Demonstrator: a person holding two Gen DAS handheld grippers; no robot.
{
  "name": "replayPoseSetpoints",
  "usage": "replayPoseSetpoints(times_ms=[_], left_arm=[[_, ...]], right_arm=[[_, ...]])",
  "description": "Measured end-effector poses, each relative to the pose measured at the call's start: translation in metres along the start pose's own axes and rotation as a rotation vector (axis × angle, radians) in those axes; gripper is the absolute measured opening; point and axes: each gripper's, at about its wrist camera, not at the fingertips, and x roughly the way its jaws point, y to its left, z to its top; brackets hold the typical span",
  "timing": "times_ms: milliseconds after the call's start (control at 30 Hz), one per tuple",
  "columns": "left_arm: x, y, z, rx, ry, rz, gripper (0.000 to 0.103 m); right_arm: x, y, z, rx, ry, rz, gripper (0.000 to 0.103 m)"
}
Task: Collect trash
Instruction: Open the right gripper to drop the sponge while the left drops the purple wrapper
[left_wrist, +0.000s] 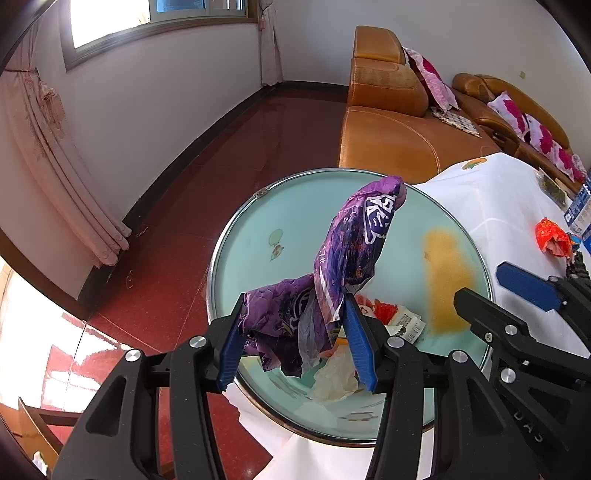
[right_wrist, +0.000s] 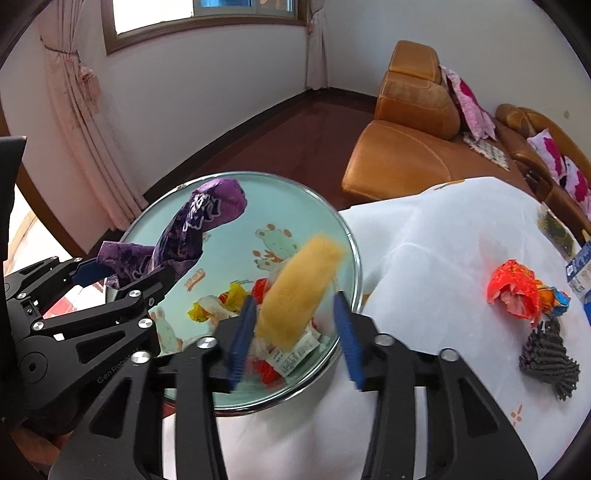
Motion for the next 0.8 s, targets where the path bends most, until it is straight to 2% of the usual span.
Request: replayPoseSetpoints(times_ms=[333,533,667,733,800], left_arm=[[0.001,-0.003,0.000,0.006,0.004,0.005,0.051],[0.007,-0.005,0.002,0.010,0.026,0.025,0.058],[0.006,-0.006,0.001,0.005,0.029,0.032,0.066],[0.004,-0.007,0.000,0.007,0.025,0.040,0.073],[0.001,-0.009,-0.001,0.011,0.017,0.052,0.085]], right_arm=[[-0.014,-0.008,-0.005,0.042,-0.020,-0.020,0.048],[-0.032,-0.021,-0.012,0.082,-0.042,-0.043,0.048],[-0.039,-0.027,-0.017,0.104,-0.051,-0.057,0.048],[-0.043,-0.031,-0.020,0.128,-0.052,-0.057,0.048],[-0.045,-0.033,-0.022,0.143,-0.053,-0.056,0.048]])
